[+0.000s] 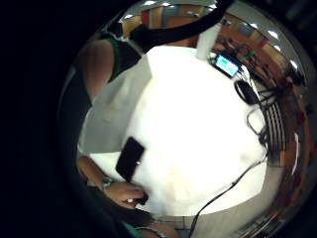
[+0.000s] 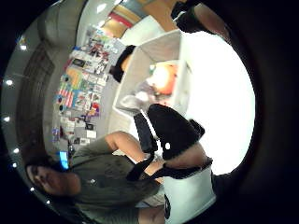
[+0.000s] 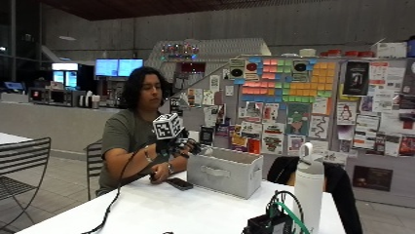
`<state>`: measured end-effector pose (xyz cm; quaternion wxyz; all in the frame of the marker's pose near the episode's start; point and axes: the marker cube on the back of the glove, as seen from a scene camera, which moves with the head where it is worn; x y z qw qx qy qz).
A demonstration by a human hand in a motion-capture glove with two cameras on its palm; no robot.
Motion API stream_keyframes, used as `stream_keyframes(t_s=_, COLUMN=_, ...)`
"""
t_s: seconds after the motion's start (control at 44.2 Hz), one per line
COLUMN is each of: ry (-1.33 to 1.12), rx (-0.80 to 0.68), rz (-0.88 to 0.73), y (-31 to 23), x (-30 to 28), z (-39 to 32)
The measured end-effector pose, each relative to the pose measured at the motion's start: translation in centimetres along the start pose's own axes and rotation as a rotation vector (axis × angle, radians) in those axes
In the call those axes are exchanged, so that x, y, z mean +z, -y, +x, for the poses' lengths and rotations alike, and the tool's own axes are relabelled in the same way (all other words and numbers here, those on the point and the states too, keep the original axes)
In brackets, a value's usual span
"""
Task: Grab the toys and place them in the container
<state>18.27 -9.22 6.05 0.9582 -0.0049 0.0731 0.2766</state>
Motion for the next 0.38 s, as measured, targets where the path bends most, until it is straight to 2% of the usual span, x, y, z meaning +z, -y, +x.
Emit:
stream_keyframes(t_s=0.249, ry=-0.017, rx=0.112, rz=0.117, y=-2.6, x=8.0, z=7.1)
stream_keyframes(t_s=0.385, ry=0.030, rx=0.120, rz=0.083, y=-3.0, x=10.0, z=8.5)
